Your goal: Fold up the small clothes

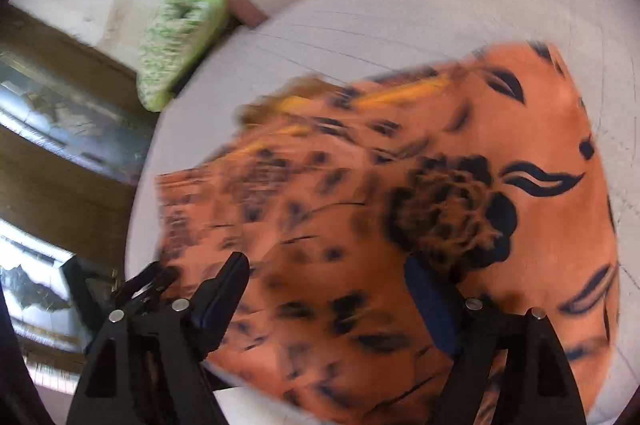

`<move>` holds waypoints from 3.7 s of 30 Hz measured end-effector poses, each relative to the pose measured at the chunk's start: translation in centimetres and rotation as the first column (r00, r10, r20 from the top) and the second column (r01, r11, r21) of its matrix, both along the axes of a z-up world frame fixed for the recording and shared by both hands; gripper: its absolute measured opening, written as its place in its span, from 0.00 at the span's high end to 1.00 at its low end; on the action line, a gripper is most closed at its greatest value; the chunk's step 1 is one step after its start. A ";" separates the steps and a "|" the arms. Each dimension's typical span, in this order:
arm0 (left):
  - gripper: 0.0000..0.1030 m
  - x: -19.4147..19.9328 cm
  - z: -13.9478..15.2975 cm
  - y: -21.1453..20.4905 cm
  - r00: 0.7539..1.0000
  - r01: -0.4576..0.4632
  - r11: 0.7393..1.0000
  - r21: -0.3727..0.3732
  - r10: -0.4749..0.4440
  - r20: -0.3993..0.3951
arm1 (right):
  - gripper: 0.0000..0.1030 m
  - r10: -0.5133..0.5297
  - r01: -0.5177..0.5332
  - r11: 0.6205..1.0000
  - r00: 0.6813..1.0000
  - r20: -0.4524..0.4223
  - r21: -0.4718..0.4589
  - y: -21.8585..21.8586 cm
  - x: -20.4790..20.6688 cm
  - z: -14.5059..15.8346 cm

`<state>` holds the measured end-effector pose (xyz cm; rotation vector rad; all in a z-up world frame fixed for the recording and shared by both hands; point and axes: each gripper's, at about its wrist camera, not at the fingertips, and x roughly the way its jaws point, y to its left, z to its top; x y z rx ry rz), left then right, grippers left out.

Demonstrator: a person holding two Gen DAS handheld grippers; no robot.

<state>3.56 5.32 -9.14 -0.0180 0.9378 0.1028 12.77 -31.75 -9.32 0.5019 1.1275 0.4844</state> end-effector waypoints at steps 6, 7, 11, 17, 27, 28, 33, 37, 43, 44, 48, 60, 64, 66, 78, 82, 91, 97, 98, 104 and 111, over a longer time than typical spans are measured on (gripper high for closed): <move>0.25 0.0 -2.9 -0.3 0.995 -0.011 0.995 0.101 0.021 -0.096 | 0.16 0.005 -0.002 0.999 0.998 -0.068 0.049 -0.2 -2.3 -2.5; 0.25 -0.3 -2.2 -0.3 0.996 -0.011 0.996 0.087 0.019 -0.092 | 0.20 0.004 0.002 0.998 0.995 -0.101 0.056 -0.8 -2.2 -4.0; 0.25 -2.1 1.4 1.1 0.999 -0.033 0.999 -0.005 0.033 0.010 | 0.20 -0.084 0.084 0.992 0.996 -0.005 0.090 -2.9 -4.1 0.1; 0.25 -3.8 3.2 1.0 0.998 -0.016 0.996 -0.090 0.021 0.057 | 0.20 -0.341 0.332 0.937 0.937 0.079 0.112 -10.9 -8.8 3.5; 0.25 -2.7 2.4 -3.4 0.999 0.039 0.999 -0.031 -0.039 0.011 | 0.20 -0.349 0.347 0.894 0.936 -0.047 0.282 -11.3 -12.6 1.1; 0.25 -2.7 2.4 -3.7 0.999 0.042 0.999 -0.024 -0.042 0.007 | 0.20 -0.312 0.307 0.912 0.950 -0.025 0.271 -10.1 -11.8 1.5; 0.25 -3.1 2.6 -4.2 0.998 0.054 0.998 -0.025 -0.054 0.008 | 0.20 -0.218 0.219 0.954 0.976 -0.026 0.203 -6.5 -8.0 -0.2; 0.25 -3.0 2.5 -4.4 0.998 0.061 0.998 -0.023 -0.061 0.000 | 0.20 -0.219 0.234 0.967 0.966 -0.141 0.102 -5.7 -6.1 -4.3; 0.25 -2.7 2.5 -5.1 0.996 0.083 0.996 -0.039 -0.083 -0.008 | 0.20 -0.201 0.204 0.970 0.979 -0.039 0.128 -6.3 -5.6 -0.8; 0.25 -2.6 2.5 -5.6 0.995 0.097 0.994 -0.039 -0.098 -0.012 | 0.20 -0.219 0.218 0.968 0.976 -0.008 0.128 -7.1 -5.5 0.0; 0.25 -1.8 2.2 -8.9 0.984 0.178 0.983 -0.045 -0.179 -0.024 | 0.20 -0.306 0.307 0.951 0.952 -0.023 0.031 -11.7 -3.0 -0.2; 0.25 1.6 0.6 -17.3 0.939 0.334 0.941 -0.041 -0.337 -0.069 | 0.58 -0.100 0.107 0.993 0.985 -0.140 0.043 -11.7 3.6 -5.4; 0.25 2.4 -0.6 -18.4 0.932 0.342 0.939 -0.019 -0.342 -0.116 | 0.69 -0.043 0.027 0.995 0.983 -0.180 -0.092 -9.7 4.4 -6.0; 0.25 2.3 -0.7 -18.1 0.933 0.340 0.940 -0.032 -0.342 -0.116 | 0.65 -0.058 0.049 0.997 0.980 -0.191 -0.052 -10.2 4.4 -6.0; 0.25 3.1 -2.2 -19.2 0.937 0.319 0.947 0.033 -0.310 -0.160 | 0.87 -0.007 0.007 0.999 1.000 0.012 -0.048 -8.5 2.8 -0.5; 0.24 3.3 -2.5 -19.7 0.938 0.313 0.948 0.059 -0.299 -0.174 | 0.73 0.002 -0.023 0.975 0.995 -0.095 -0.219 -8.3 4.3 -5.1; 0.25 2.1 0.9 -20.6 0.935 0.345 0.938 0.020 -0.342 -0.089 | 0.30 -0.172 0.172 0.985 0.984 -0.040 -0.015 -16.1 -2.5 -0.6; 0.25 1.5 -1.5 -20.5 0.922 0.364 0.930 0.042 -0.354 -0.155 | 0.30 -0.210 0.220 0.975 0.964 -0.165 0.044 -16.5 -9.0 -2.8; 0.24 1.5 -2.0 -20.4 0.921 0.364 0.931 0.039 -0.354 -0.162 | 0.30 -0.213 0.221 0.975 0.960 -0.183 0.024 -15.7 -9.0 -3.6; 0.25 1.1 -1.9 -19.9 0.921 0.370 0.929 0.029 -0.363 -0.143 | 0.80 -0.176 0.180 0.984 0.964 -0.201 0.003 -11.3 -8.2 -4.6; 0.25 0.2 0.1 -19.7 0.924 0.380 0.923 0.056 -0.376 -0.071 | 0.80 -0.210 0.158 0.944 0.965 -0.160 -0.290 -10.0 -8.3 -4.4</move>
